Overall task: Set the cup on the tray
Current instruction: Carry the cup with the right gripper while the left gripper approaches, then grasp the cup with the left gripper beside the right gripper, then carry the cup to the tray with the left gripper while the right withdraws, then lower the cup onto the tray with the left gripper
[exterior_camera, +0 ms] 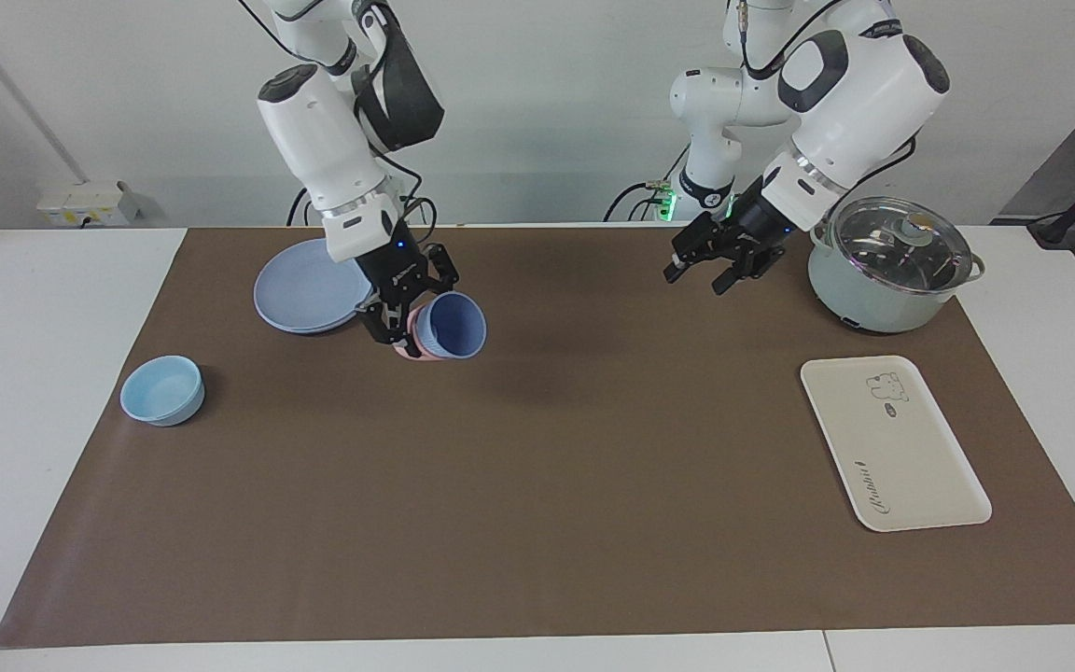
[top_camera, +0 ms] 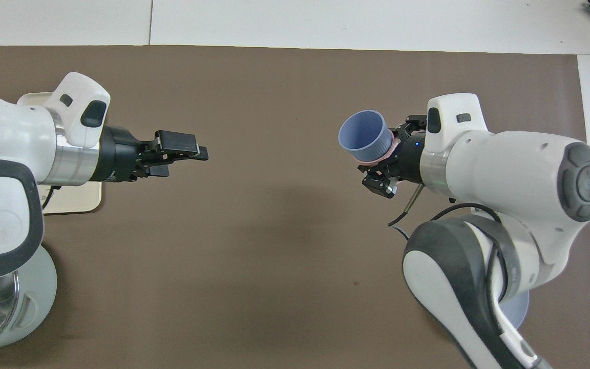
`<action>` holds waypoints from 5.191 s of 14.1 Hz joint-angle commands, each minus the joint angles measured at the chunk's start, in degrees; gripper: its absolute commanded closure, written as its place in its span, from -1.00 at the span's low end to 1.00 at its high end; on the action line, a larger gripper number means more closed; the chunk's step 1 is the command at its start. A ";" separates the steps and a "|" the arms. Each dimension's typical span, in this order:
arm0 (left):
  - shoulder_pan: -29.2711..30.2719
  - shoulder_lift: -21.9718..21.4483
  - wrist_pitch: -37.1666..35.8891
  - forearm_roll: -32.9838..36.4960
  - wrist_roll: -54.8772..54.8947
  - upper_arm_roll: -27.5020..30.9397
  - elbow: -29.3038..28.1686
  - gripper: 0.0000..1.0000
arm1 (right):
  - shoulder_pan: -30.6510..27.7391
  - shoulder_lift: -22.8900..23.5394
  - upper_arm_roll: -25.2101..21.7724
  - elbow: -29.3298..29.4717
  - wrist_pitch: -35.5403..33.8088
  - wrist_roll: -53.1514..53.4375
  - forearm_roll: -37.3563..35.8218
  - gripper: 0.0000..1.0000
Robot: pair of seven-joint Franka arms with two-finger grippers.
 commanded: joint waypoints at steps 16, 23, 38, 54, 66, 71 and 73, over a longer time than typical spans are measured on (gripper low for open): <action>-18.89 9.48 17.60 -15.76 -3.86 0.97 2.61 -0.68 | 7.07 1.47 0.09 5.07 -6.98 14.90 -13.59 1.00; -18.29 9.30 13.80 -12.25 -2.98 0.97 2.96 0.59 | 7.15 1.99 0.09 4.99 -5.93 16.65 -13.76 1.00; -5.82 13.00 -10.10 -3.03 -8.52 1.58 20.97 1.00 | 6.89 1.99 0.09 4.90 -5.84 17.27 -13.76 1.00; 20.73 9.47 3.77 30.64 24.77 1.67 6.75 1.00 | -14.29 10.15 -0.27 1.82 11.72 -34.44 43.04 1.00; 28.56 23.97 17.49 30.73 28.74 1.76 8.14 1.00 | -27.82 18.69 -0.18 -4.77 -3.28 -83.98 79.05 1.00; 29.62 25.12 17.93 30.21 28.22 1.76 8.93 1.00 | -28.62 19.66 -0.27 -6.09 -5.05 -88.46 82.30 0.39; 29.44 25.74 17.50 30.12 27.78 1.76 10.86 0.32 | -28.62 19.57 -0.27 -6.70 -5.05 -88.64 82.30 -0.99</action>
